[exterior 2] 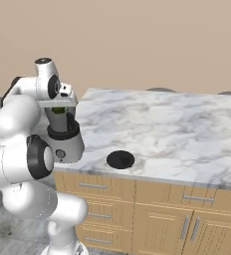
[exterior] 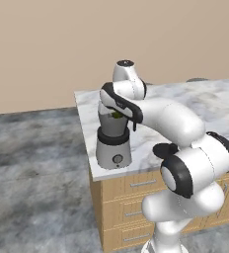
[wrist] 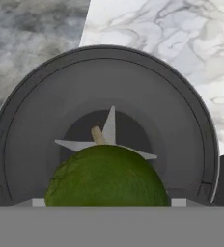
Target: Grab the garlic and lime from the fridge, place them in the blender, close the lid, and turn on the blender to create a marinade.
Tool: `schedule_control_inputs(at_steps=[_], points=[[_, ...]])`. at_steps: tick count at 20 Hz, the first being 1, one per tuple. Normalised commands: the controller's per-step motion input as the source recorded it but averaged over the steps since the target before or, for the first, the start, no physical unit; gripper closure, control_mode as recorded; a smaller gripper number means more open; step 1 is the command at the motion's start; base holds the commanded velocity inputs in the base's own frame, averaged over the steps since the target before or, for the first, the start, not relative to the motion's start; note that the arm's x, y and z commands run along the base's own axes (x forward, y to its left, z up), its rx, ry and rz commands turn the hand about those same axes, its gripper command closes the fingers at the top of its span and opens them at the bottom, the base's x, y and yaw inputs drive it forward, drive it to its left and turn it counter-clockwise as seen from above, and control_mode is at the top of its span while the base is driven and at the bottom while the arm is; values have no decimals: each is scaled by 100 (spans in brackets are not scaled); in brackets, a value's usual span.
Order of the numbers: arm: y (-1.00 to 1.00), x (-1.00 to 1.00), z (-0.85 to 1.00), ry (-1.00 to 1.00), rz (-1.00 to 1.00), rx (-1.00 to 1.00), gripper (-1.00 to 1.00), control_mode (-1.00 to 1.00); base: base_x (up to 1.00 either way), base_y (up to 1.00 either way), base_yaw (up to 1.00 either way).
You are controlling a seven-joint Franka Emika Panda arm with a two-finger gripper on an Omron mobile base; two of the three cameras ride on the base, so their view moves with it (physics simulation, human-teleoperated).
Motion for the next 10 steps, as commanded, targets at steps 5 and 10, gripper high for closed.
schedule_control_inputs(at_steps=[5, 10], points=[[2, 2, -26, 5, 1, 0, -100, -100, 0, 0, 0], [6, 2, 6, 0, 0, 0, -100, -100, 0, 0, 0]])
